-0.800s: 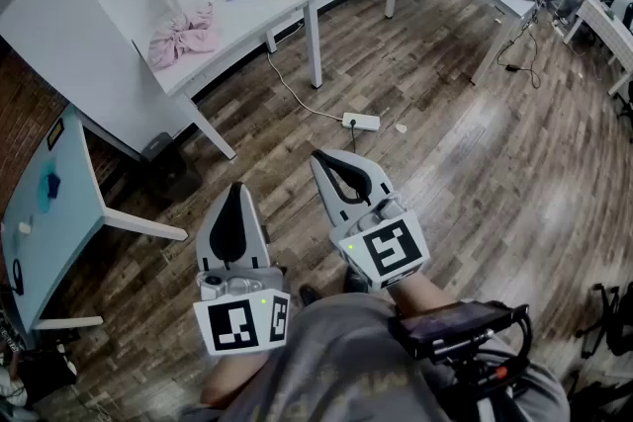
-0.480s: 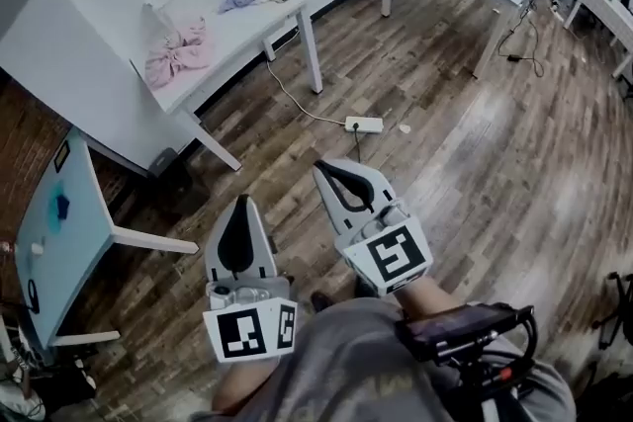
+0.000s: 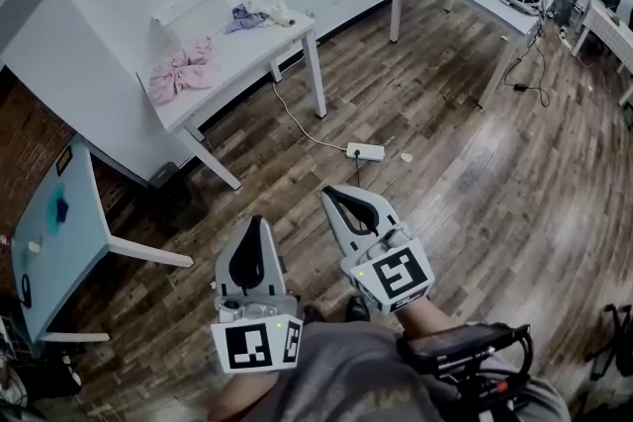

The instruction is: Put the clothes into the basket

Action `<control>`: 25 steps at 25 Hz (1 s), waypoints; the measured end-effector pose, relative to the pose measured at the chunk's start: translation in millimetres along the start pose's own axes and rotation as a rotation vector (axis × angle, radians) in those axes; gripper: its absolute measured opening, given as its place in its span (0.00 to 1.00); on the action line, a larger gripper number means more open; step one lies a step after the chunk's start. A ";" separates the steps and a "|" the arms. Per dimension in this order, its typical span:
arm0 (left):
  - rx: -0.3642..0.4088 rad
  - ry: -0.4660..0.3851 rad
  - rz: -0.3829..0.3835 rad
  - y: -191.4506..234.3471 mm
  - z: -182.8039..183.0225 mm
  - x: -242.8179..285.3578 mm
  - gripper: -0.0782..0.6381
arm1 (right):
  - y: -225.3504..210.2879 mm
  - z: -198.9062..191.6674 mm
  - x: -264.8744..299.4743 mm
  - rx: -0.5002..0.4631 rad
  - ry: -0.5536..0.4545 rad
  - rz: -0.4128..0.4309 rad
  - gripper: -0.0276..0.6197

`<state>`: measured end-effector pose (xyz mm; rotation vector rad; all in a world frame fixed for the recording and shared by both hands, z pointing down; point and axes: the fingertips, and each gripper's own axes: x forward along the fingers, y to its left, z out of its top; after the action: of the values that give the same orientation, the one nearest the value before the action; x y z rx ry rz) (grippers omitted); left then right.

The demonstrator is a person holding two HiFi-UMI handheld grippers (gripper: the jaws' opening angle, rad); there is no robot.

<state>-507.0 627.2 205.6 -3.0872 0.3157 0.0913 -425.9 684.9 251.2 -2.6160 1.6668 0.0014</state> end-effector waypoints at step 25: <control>-0.067 -0.013 0.034 172.5 -26.8 158.4 0.12 | -35.2 -23.2 231.0 0.039 0.058 0.032 0.05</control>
<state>-385.8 425.4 217.2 -3.1462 0.3721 0.1255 -296.8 489.6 270.4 -2.5855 1.7079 -0.1061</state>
